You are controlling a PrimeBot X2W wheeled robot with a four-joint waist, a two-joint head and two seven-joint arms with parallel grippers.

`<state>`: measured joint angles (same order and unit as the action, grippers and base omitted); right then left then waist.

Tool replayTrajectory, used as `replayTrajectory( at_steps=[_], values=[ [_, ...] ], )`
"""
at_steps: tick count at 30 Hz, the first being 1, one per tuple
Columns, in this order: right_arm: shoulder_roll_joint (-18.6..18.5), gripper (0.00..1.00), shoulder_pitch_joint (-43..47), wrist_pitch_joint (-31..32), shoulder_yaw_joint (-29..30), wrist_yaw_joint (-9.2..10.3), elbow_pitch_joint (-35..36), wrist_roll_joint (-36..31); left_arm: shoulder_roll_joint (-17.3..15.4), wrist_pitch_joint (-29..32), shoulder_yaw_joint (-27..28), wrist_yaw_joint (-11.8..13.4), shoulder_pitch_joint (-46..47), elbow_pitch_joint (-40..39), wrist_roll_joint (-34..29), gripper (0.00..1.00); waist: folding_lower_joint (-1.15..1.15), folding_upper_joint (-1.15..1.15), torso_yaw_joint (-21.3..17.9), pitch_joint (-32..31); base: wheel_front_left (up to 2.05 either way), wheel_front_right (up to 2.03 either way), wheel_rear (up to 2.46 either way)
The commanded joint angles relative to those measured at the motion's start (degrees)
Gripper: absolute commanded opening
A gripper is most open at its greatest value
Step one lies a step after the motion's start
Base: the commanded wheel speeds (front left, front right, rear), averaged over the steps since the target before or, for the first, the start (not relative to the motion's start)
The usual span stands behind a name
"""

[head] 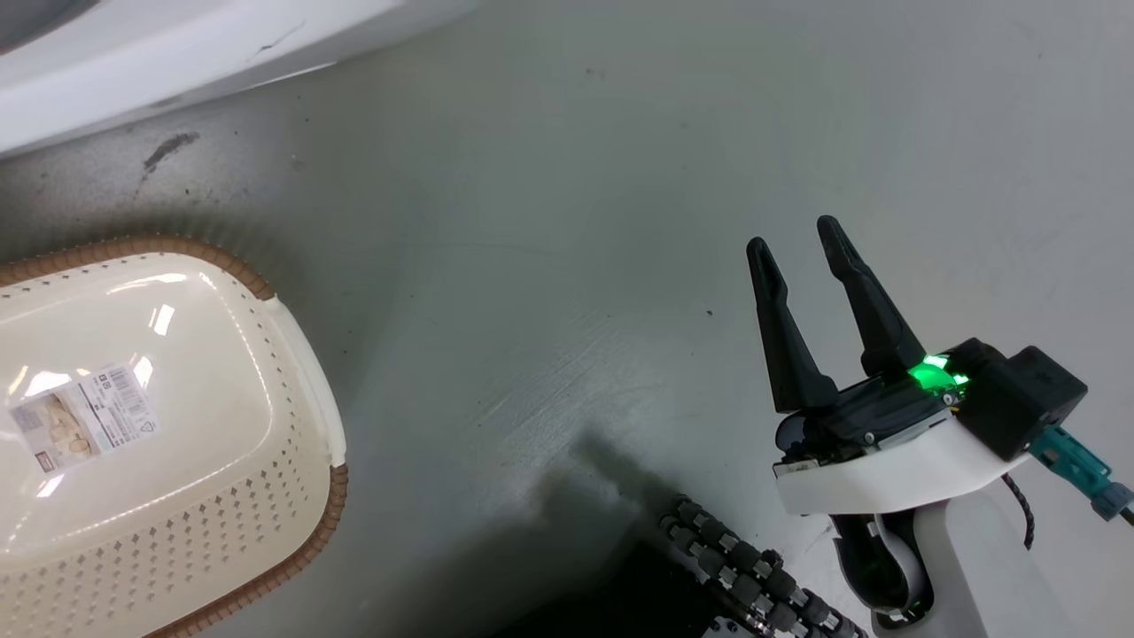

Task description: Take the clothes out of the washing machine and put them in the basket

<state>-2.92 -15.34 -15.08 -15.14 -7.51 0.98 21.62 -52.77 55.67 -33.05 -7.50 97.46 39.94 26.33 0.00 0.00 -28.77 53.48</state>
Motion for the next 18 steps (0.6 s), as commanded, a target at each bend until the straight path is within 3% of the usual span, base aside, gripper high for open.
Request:
replayTrajectory(
  at_steps=[1,18],
  values=[
    [0.1,1.0,-0.9,-0.1,0.1,0.04,-0.2,-0.4,-0.1,-1.5,-0.4,0.1,-0.6,-0.6,-0.1,0.0,0.0,0.0,-0.2,-0.8,0.0,0.0,0.0],
    [0.0,1.0,0.2,-0.1,6.2,0.04,-3.0,-6.3,5.7,-28.2,-6.7,0.1,-14.3,2.0,7.5,0.0,0.0,0.0,8.8,-16.0,0.0,0.0,0.0]
  ],
)
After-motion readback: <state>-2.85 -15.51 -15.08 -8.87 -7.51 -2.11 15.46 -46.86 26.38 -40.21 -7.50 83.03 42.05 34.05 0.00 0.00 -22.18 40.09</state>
